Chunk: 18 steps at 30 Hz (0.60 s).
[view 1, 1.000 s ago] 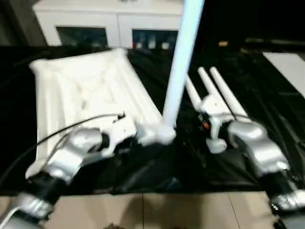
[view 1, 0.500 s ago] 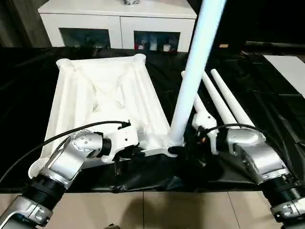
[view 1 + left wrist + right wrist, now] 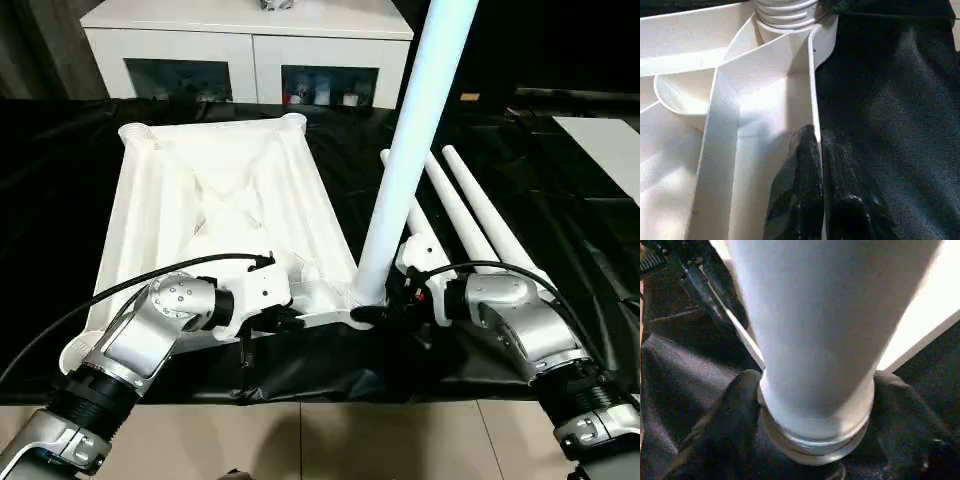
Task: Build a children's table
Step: Rotate leg to tighten
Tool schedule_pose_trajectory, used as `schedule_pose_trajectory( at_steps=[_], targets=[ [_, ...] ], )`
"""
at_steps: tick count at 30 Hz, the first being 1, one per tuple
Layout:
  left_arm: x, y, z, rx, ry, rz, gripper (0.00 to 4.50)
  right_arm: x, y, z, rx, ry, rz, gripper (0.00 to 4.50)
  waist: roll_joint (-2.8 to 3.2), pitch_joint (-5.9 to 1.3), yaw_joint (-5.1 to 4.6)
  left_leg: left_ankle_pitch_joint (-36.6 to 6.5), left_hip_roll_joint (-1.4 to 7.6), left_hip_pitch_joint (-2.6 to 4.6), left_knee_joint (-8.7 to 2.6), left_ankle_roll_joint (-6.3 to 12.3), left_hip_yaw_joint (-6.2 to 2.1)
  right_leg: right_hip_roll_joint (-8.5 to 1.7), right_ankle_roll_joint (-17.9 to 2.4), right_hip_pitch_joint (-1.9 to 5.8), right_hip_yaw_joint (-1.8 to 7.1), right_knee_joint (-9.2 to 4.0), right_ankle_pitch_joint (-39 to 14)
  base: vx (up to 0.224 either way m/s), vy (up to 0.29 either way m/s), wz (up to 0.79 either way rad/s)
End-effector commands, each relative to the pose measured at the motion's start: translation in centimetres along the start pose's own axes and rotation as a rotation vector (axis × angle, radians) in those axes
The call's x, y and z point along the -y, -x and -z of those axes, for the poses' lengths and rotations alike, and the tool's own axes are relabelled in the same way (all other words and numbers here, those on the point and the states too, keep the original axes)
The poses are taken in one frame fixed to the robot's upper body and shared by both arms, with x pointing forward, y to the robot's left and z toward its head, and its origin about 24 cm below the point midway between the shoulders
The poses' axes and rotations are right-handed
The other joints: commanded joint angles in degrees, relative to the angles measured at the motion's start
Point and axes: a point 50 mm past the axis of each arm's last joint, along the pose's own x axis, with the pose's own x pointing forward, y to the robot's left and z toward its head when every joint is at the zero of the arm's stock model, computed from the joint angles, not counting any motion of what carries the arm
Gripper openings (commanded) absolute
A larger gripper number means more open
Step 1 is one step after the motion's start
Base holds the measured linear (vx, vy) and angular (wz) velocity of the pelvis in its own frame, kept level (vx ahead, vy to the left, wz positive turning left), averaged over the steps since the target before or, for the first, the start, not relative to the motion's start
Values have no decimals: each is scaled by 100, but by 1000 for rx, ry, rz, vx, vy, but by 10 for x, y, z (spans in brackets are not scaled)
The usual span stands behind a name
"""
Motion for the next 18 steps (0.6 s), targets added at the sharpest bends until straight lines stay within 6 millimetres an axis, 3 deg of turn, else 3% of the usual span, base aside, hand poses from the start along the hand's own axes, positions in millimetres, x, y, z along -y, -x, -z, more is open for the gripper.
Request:
schedule_pose_trajectory(
  at_steps=[1,10,14,18],
  targets=[
    [2,0,0,-13,-22,16,0,4,2,-6,26,10,10,293,29,-366,-6,-1453,202,74,-390,108,-31,-281,-1251,277,278,-295,-1223,0,0,0],
    [2,0,2,-10,-3,5,0,5,-1,-2,61,-26,36,272,31,-353,-21,-1585,200,63,-387,73,-35,-283,-1230,265,278,-302,-1403,0,0,0],
    [-2,-5,3,8,73,-78,0,9,-8,5,71,-92,174,272,25,-324,-47,-1886,190,80,-393,-31,-42,-287,-1118,235,279,-345,-1917,0,0,0],
    [-10,-19,-1,42,214,-236,0,10,-25,21,79,-247,438,272,-4,-314,-123,-2029,172,76,-402,-156,-71,-293,-914,211,259,-396,-2438,0,0,0]
  ],
)
